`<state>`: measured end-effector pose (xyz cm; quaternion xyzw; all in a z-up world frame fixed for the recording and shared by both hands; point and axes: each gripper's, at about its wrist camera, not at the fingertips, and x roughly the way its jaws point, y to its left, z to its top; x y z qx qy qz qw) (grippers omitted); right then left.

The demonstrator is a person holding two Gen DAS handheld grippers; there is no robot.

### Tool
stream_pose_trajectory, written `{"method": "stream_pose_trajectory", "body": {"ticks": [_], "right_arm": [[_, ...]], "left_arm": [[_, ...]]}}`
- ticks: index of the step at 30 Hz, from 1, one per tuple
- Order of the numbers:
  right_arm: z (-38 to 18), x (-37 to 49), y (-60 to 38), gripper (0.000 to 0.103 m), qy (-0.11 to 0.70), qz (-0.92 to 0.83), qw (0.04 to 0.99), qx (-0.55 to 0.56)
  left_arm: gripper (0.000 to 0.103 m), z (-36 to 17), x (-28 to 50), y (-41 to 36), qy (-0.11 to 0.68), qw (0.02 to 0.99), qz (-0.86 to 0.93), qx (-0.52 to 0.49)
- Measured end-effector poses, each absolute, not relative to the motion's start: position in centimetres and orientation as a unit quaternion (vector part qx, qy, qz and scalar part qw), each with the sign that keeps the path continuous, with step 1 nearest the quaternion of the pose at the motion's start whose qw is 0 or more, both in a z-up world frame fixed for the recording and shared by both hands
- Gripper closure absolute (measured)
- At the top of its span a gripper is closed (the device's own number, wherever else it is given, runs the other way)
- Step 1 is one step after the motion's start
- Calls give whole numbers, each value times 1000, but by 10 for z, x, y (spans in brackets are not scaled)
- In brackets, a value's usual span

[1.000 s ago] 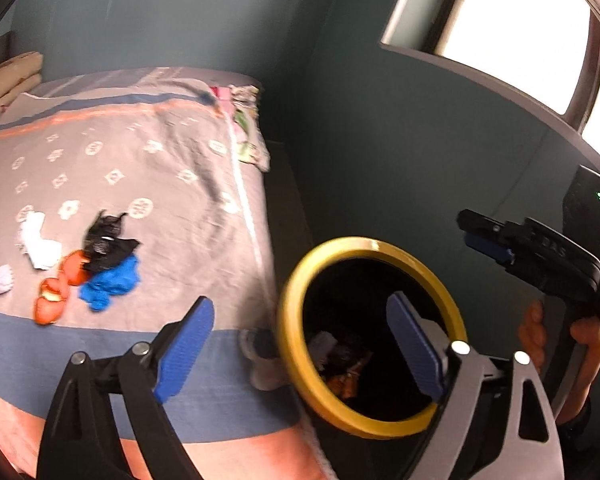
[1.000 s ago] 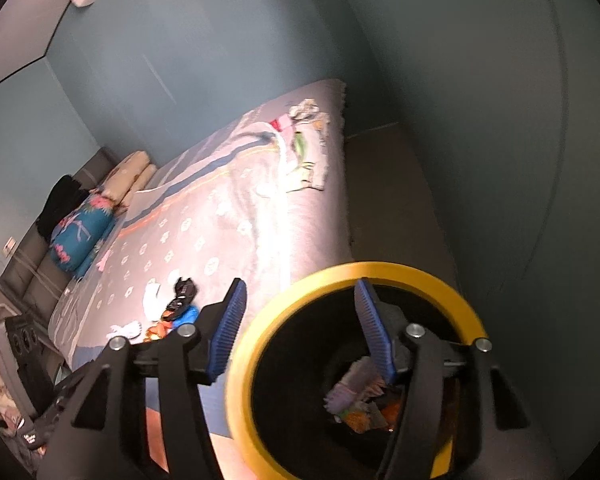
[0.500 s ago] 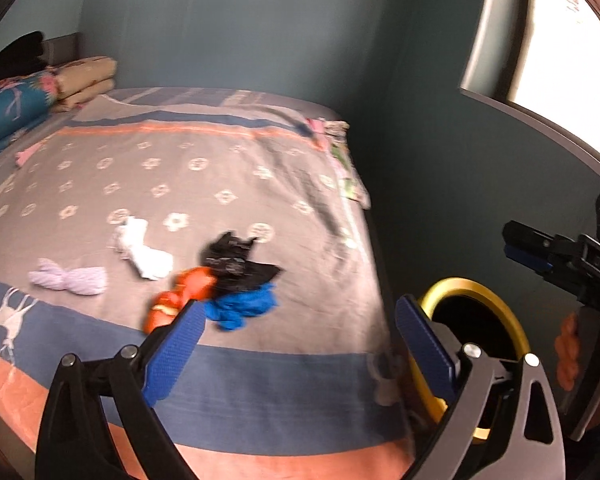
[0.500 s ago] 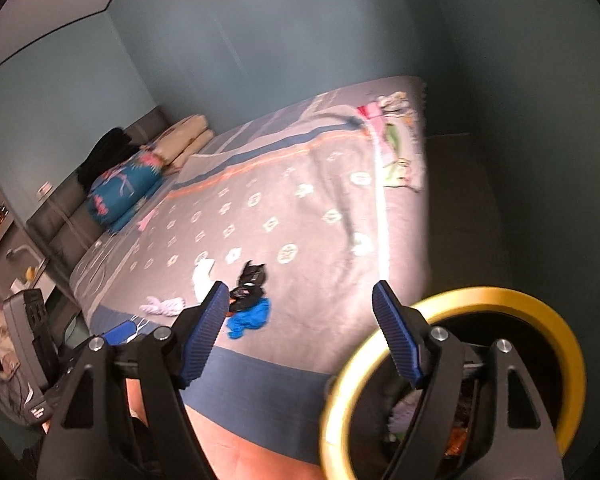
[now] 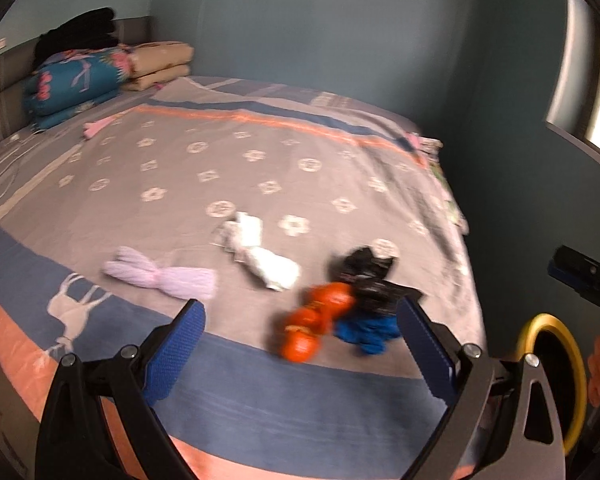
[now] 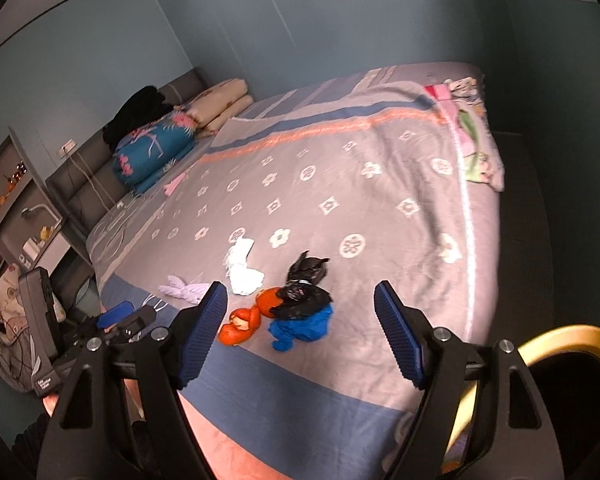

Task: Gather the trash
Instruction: 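Move both tools back over the remaining items on the bed, then grasp the second black bag with the right gripper while the left grasps the white mesh net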

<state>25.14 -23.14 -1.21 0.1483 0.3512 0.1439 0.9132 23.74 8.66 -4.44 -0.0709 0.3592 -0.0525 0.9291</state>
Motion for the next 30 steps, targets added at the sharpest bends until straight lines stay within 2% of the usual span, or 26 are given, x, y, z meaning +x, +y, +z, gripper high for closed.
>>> {"method": "stream_pose_trajectory", "body": {"ticks": [18, 30], "right_arm": [[-83, 366, -146, 30, 440, 147, 881, 93], [-135, 421, -118, 30, 488, 121, 863, 48]], "left_arm": [[10, -104, 300, 211, 393, 909, 59, -122], [11, -148, 344, 249, 419, 894, 82, -135]]}}
